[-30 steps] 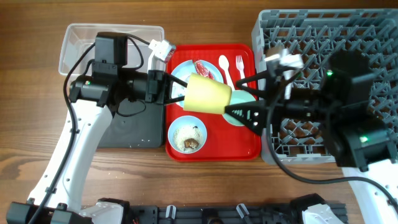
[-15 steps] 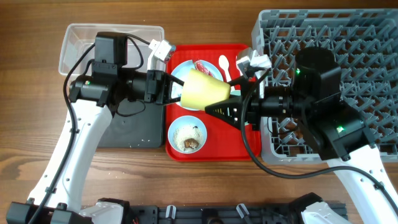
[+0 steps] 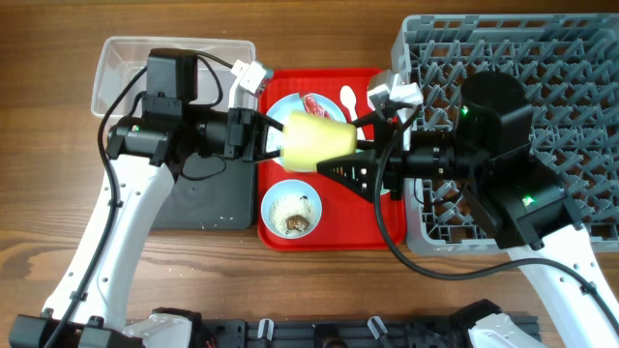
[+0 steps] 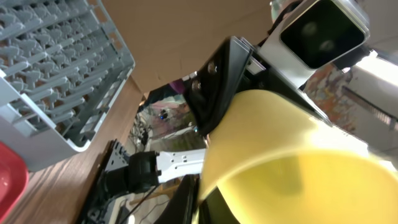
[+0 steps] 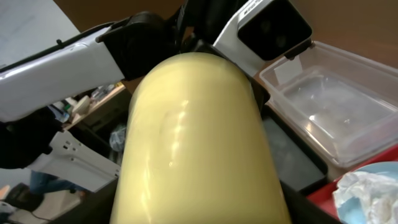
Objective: Sort waste into correct bins and load items into the dishwasher rack
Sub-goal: 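Hand the yellow cup from the left gripper to the right gripper, then place the yellow cup into the dish rack with the right gripper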
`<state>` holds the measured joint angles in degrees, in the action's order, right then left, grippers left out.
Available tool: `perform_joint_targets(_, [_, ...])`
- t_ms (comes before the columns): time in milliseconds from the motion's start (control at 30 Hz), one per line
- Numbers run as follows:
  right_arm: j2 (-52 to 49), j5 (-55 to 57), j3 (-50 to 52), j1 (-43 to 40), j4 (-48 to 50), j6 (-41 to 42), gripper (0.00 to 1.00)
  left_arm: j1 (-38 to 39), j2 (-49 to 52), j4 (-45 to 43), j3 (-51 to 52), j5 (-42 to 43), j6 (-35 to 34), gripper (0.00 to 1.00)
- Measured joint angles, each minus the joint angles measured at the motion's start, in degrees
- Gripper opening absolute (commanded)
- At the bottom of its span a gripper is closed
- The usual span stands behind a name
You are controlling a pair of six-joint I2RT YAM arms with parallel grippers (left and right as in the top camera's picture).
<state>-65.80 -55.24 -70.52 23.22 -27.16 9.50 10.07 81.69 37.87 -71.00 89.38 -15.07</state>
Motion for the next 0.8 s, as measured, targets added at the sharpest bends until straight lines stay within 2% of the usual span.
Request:
perform_joint_targets(100, [0.0,0.0,0.0,0.0,1.3,0.0,0.89,0.1,0.0,0.2,0.0,-0.1,0.0,0.04])
perform_joint_targets(133, [0.0,0.0,0.0,0.0,1.3,-0.1,0.83,0.1,0.0,0.2,0.0,-0.1,0.0,0.04])
perform_joint_targets(267, [0.0,0.0,0.0,0.0,1.3,-0.1,0.79,0.1,0.0,0.2,0.0,-0.1,0.0,0.04])
perform_joint_targets(333, [0.0,0.0,0.0,0.0,0.4,-0.2,0.70,0.1,0.0,0.2,0.0,-0.1,0.0,0.04])
perform_joint_targets(367, [0.0,0.0,0.0,0.0,-0.1,-0.2,0.61,0.1,0.0,0.2,0.0,-0.1,0.0,0.04])
perform_joint_targets(467, [0.0,0.1,0.0,0.0,-0.6,0.0,0.50,0.0,0.1,-0.3,0.0,0.0,0.0,0.05])
perform_joint_targets(600, [0.0,0.1,0.0,-0.1,-0.2,0.1,0.48,0.1,0.1,-0.4,0.0,0.0,0.0,0.11])
perform_joint_targets(667, [0.0,0.1,0.0,0.0,-0.1,0.1,0.47,0.1,0.1,-0.4,0.0,0.0,0.0,0.44])
perform_joint_targets(700, [0.0,0.2,0.0,0.0,0.0,0.1,0.47,0.1,0.0,-0.5,0.0,0.0,0.2,0.75])
perform_joint_targets(733, [0.2,0.5,0.0,-0.1,0.0,0.1,0.47,0.1,0.0,-0.3,0.0,0.0,0.1,1.00])
perform_joint_targets(800, [1.4,2.4,0.0,-0.7,-2.1,0.1,0.47,0.1,0.1,-0.4,0.0,-0.1,0.3,1.00])
